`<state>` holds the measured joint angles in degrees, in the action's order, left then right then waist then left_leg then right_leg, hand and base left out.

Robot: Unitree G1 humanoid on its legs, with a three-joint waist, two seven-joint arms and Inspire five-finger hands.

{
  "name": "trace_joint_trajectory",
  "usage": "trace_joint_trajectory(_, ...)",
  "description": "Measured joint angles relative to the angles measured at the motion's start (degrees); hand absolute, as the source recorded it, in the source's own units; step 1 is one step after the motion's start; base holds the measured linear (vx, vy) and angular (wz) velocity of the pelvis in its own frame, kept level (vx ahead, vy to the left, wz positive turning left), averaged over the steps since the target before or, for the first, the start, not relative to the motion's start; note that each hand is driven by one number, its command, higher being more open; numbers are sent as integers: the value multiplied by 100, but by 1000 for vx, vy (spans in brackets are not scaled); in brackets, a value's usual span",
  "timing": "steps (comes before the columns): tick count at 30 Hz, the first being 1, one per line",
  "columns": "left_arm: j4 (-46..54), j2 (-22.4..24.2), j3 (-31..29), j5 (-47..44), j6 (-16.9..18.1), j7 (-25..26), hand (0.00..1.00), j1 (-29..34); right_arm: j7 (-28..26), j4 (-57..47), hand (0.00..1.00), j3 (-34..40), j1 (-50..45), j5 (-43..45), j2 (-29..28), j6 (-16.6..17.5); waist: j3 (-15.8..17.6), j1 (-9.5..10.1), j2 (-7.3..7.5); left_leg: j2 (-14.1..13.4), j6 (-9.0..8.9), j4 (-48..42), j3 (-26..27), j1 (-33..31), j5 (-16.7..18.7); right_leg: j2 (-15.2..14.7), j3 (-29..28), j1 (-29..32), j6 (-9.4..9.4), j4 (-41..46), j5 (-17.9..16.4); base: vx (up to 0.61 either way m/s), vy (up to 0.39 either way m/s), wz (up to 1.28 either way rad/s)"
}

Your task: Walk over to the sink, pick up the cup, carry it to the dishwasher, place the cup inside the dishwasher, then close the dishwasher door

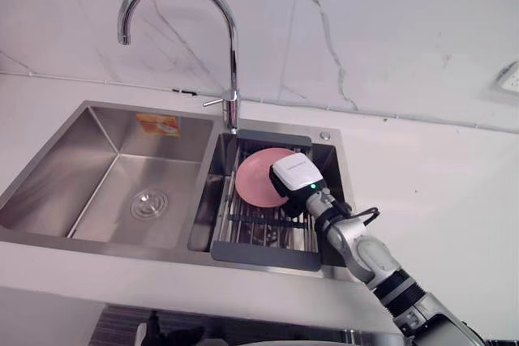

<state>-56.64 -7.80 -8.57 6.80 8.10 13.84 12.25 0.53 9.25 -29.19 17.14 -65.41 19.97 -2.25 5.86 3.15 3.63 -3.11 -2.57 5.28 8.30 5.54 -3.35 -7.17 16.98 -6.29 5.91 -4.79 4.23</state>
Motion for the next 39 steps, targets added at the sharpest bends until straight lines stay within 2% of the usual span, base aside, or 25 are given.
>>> trace_joint_trajectory(7, 0, 0, -3, -1, 40, 8, 100, 49, 450, 55, 0, 25, 0, 127, 4, -147, 7, 0, -10, -1, -1, 2, -4, -10, -15, 1, 5, 5, 9, -2, -6, -24, -4, 0)
trace_joint_trajectory(13, 26, 0, -3, -3, 115, 34, 100, 44, 656, 24, 0, 151, -1, 1001, 1, -181, 18, -6, -25, -1, -1, 0, -4, -12, -13, 1, 5, 7, -2, -2, 2, 0, 0, 0)
trace_joint_trajectory(19, 27, 16, -2, -9, 124, 135, 100, 53, 1104, -149, 0, 819, -3, 1848, -124, -367, 76, -6, -91, 0, -1, -2, -4, -7, -12, -1, 5, 3, -5, -1, 5, 0, 0, 0)
trace_joint_trajectory(20, 28, 23, -2, -12, 124, 149, 100, 62, 1215, -168, 100, 906, -3, 2020, -130, -378, 91, -9, -116, -1, -3, -3, -4, -5, -11, -1, 6, 1, -6, -1, 5, 0, 0, 0)
trace_joint_trajectory(25, 80, 88, 2, -18, 139, 228, 100, 113, 1354, -185, 100, 1186, -190, 2565, -276, -386, 96, -19, -123, -6, -11, -26, -11, 1, -5, 2, 20, -12, -5, 0, 5, 0, 0, 0)
trace_joint_trajectory(30, 238, 138, 9, -66, 140, 228, 100, 195, 1290, -197, 100, 1293, -395, 2754, -365, -371, 96, -70, -122, -6, -11, -25, -29, 18, -5, 1, 36, -41, -5, 0, 4, 0, 0, 0)
trace_joint_trajectory(34, 244, 137, 9, -123, 139, 228, 100, 212, 923, -248, 100, 1324, -441, 2695, -334, -366, 96, -129, -121, -7, -11, -2, -20, 36, -4, 2, 28, -55, -3, 0, 2, 0, 0, 0)
trace_joint_trajectory(39, 246, 131, 11, -122, 121, 223, 100, 212, 235, -714, 100, 1325, -476, 2466, 8, -147, 98, -140, -114, -11, -12, -2, -16, 36, 3, 6, 27, -55, -3, 0, 1, 0, 0, 0)
